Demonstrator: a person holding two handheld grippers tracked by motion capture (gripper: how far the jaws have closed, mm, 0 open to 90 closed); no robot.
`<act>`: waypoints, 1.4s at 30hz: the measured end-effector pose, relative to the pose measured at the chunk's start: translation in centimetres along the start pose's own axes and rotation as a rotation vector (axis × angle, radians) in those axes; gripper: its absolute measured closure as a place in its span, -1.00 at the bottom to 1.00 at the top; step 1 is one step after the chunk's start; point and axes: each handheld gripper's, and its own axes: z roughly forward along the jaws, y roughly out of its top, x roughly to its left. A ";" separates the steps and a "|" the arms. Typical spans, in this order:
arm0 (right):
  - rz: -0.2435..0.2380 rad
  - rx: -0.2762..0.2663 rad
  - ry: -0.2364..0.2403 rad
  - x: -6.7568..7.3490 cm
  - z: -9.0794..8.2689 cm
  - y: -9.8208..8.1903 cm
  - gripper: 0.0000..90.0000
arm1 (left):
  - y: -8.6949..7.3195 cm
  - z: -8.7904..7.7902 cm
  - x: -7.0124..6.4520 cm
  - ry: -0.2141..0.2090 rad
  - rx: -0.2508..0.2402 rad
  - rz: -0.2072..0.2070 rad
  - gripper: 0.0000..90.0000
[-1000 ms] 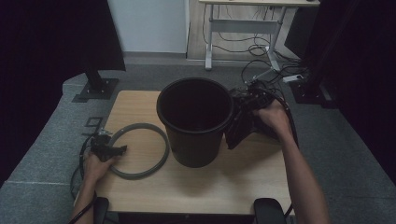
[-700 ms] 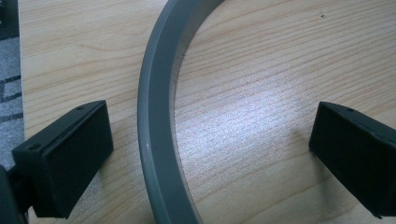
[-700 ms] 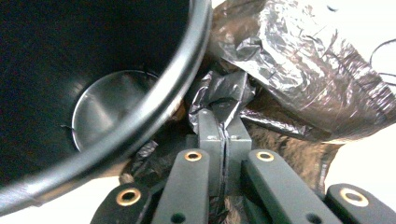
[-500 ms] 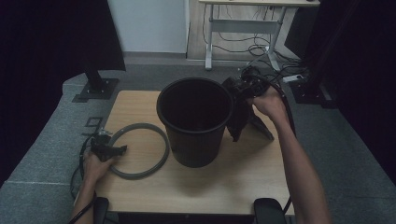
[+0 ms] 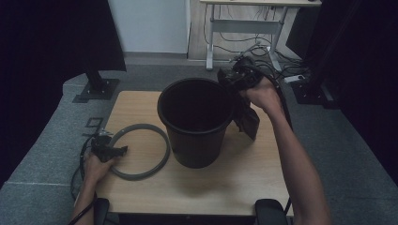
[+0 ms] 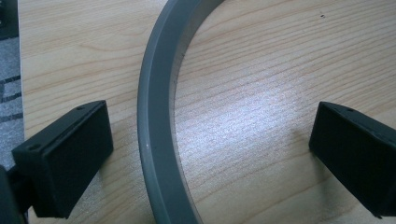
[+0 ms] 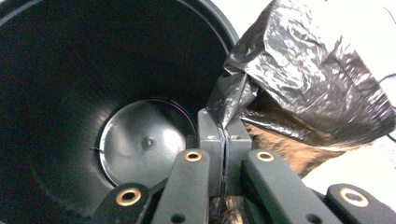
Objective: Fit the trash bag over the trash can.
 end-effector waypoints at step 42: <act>-0.152 0.181 0.249 10.6 14.9 5.5 0.85 | 0.0 0.0 0.0 -0.005 -0.001 0.007 -1.00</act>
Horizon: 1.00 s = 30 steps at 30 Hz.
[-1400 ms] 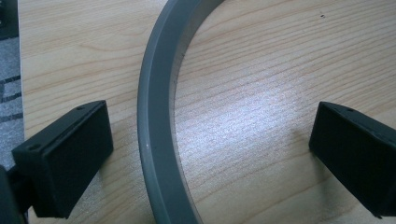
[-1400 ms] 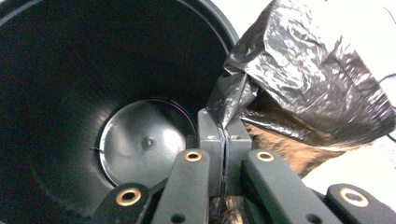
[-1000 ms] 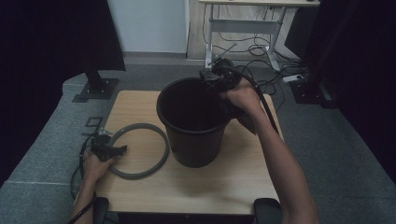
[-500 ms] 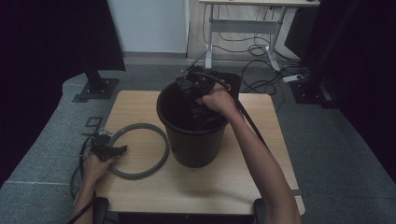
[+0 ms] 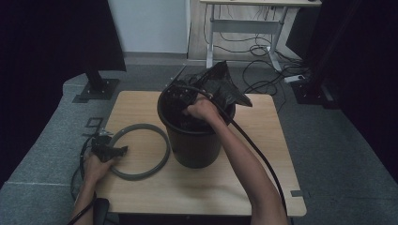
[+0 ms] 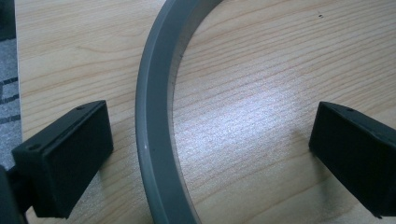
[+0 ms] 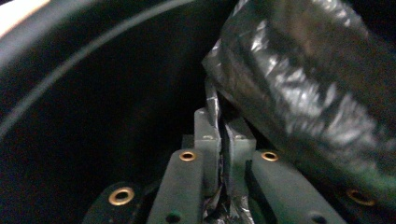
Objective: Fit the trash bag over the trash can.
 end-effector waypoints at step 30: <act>0.053 -0.116 -0.221 -4.0 -9.1 -3.6 -0.32 | 0.0 0.0 0.0 -0.001 0.001 0.004 -1.00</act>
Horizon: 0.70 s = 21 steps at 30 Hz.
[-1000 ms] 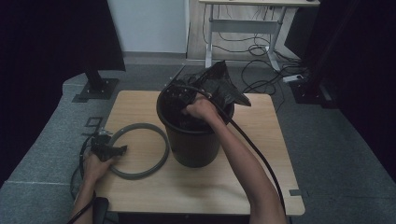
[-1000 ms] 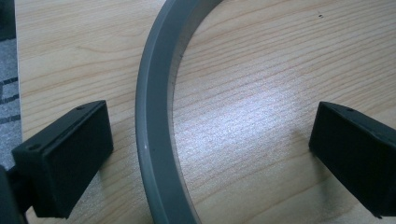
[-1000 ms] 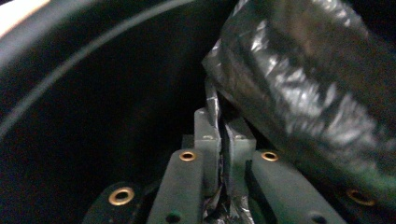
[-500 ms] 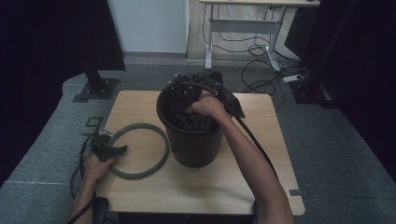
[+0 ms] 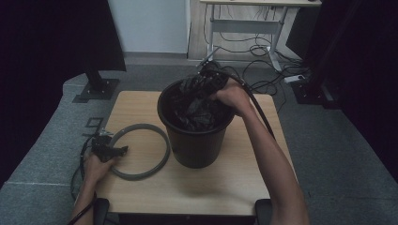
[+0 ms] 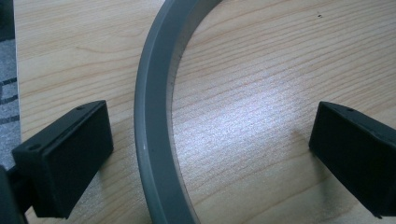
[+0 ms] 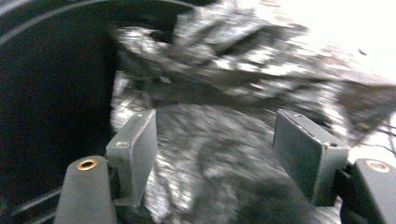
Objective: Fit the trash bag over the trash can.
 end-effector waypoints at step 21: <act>0.082 0.066 -0.172 -4.8 0.7 -3.0 0.50 | 0.0 0.0 0.0 0.000 0.000 0.000 -1.00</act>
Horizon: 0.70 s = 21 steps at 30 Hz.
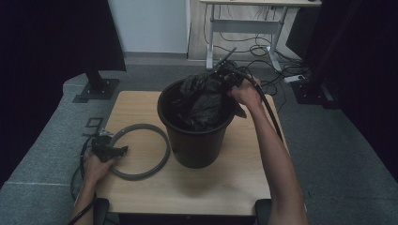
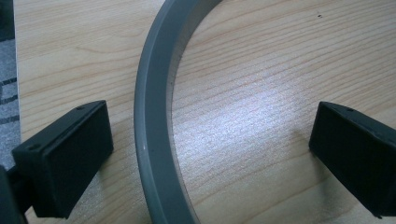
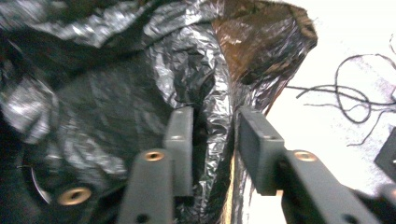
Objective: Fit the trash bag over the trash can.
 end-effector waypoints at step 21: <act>-0.097 -0.085 0.156 5.3 -6.0 2.5 0.82 | 0.0 0.0 -0.1 -0.001 0.000 0.000 -1.00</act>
